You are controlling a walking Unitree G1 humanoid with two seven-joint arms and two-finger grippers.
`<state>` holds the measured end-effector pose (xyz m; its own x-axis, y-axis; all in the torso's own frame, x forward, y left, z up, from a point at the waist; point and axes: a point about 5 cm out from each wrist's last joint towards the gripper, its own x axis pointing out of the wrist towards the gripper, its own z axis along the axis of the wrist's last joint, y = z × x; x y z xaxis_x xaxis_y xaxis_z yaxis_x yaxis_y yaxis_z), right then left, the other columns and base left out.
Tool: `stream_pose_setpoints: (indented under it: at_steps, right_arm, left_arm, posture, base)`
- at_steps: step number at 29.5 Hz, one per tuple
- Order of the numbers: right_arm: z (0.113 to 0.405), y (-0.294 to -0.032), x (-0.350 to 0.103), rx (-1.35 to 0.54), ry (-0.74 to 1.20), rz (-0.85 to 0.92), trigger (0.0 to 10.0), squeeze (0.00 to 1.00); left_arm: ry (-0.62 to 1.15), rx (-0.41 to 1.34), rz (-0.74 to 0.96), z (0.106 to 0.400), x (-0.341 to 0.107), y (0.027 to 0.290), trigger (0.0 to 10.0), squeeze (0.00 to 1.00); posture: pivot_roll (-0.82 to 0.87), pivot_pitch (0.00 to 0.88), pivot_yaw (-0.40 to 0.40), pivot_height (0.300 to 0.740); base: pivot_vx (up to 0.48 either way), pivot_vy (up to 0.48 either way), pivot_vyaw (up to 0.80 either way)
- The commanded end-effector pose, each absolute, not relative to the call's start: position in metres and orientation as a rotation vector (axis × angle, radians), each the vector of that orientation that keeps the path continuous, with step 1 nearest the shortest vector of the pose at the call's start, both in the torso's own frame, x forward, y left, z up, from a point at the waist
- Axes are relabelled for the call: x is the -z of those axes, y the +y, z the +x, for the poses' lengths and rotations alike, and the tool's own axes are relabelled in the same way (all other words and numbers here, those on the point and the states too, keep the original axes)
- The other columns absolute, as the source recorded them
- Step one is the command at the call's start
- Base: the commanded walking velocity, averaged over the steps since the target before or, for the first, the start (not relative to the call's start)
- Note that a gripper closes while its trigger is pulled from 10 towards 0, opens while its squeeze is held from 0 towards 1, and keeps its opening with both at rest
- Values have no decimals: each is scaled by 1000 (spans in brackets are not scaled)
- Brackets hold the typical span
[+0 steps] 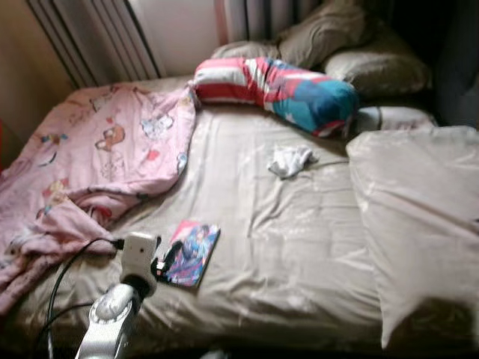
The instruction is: Clean up the room
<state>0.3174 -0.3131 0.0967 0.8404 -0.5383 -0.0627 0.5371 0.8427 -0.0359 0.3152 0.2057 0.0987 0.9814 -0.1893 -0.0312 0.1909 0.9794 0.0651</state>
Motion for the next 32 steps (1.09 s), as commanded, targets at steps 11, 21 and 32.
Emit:
stream_pose_setpoints:
  at_steps: [11, 21, 32]
  right_arm:
    - [304, -222, -26, 41, 310, -58, 10000, 0]
    - [269, -219, 17, 97, 529, 20, 10000, 0]
    - [239, -203, 45, 130, 646, 101, 10000, 0]
  left_arm:
    - [150, -3, -10, 300, -61, 230, 10000, 0]
    - [410, -132, -40, 267, -2, 246, 10000, 0]
    - [556, -120, -22, 253, 22, 240, 10000, 0]
  posture:
    - [16, 113, 8, 651]
    - [23, 78, -19, 651]
    - [4, 79, 22, 651]
  base:
    - [0, 0, 0]
    - [0, 0, 0]
    - [0, 0, 0]
